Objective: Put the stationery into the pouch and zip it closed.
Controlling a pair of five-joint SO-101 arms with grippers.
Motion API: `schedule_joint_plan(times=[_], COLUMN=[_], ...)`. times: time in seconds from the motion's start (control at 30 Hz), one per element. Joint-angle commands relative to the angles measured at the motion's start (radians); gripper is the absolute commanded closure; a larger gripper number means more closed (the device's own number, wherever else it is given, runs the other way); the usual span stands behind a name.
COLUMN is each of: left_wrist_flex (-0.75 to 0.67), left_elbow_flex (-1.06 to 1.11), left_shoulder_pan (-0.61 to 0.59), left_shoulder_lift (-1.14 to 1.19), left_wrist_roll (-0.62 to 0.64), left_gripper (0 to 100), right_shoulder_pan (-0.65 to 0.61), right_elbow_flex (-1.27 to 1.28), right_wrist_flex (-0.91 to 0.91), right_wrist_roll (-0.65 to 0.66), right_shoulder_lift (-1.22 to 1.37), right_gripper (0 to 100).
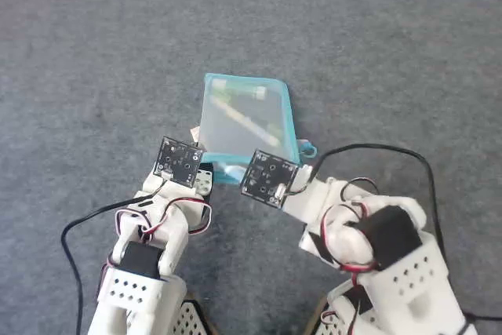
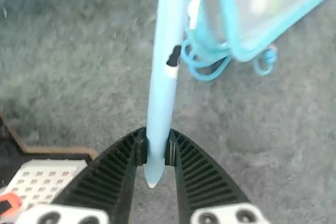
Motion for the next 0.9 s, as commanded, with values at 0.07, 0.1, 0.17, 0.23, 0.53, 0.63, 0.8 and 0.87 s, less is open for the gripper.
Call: schedule_joint_plan(times=[0.07,0.1,0.17,0.23,0.53,0.63,0.8,0.87], left_wrist_flex=[0.008,0.008,0.008,0.008,0.009,0.009,0.009,0.009], left_elbow_flex=[-0.024,-0.024,-0.024,-0.024,-0.024,-0.024,-0.024,-0.024], left_shoulder_pan=[0.009,0.011,0.011,0.011,0.011,0.011,0.011,0.011], left_shoulder_lift=[0.005,0.005,0.005,0.005,0.006,0.006,0.006,0.006], left_wrist_roll=[-0.006,-0.005,-0.005,-0.005,-0.002,-0.002,-0.002,-0.002], left_gripper=[99,99,99,99,99,99,99,99], right_shoulder_pan=[-0.01,-0.008,-0.008,-0.008,-0.01,-0.01,-0.008,-0.008], right_elbow_flex=[0.054,0.061,0.063,0.049,-0.109,-0.212,-0.427,-0.506], right_wrist_flex=[0.039,0.039,0.039,0.038,0.038,0.036,0.036,0.038], right_wrist_roll=[0.025,0.023,-0.014,-0.068,-0.249,-0.299,-0.387,-0.407], right_shoulder_lift=[0.024,0.038,0.074,0.119,0.395,0.493,0.651,0.713], right_gripper=[99.3,99.3,99.3,99.3,99.3,99.3,99.2,99.2])
